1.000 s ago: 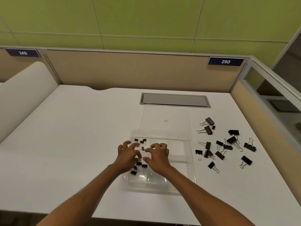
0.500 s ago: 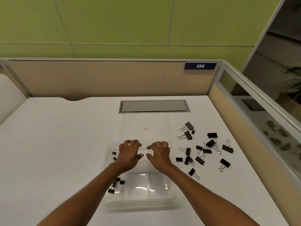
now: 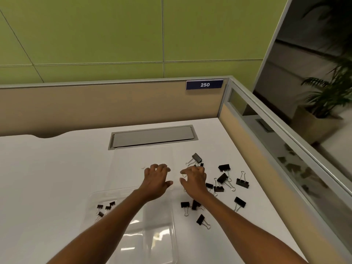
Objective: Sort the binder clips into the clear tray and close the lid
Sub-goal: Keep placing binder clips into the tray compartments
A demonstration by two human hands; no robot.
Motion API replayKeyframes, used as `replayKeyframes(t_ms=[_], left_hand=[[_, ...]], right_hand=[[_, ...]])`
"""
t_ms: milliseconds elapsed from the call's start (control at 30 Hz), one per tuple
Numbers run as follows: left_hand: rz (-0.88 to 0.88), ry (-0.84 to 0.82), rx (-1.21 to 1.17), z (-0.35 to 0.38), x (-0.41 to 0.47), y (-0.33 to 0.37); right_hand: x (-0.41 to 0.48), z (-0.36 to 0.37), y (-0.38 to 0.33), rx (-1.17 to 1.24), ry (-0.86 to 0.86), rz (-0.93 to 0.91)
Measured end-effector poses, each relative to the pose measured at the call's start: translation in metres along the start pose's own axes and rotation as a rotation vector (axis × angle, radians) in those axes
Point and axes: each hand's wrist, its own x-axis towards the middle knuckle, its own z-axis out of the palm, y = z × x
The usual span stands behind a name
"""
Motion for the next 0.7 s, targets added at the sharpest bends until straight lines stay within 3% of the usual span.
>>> replayKeyframes(t_ms=[433, 700], left_hand=[[0.038, -0.049, -0.024, 0.03, 0.075, 0.04], [-0.005, -0.102, -0.07, 0.057, 0.099, 0.06]], right_hand=[[0.057, -0.022, 0.073, -0.039, 0.027, 0.148], [0.084, -0.015, 0.101, -0.202, 0.016, 0.102]])
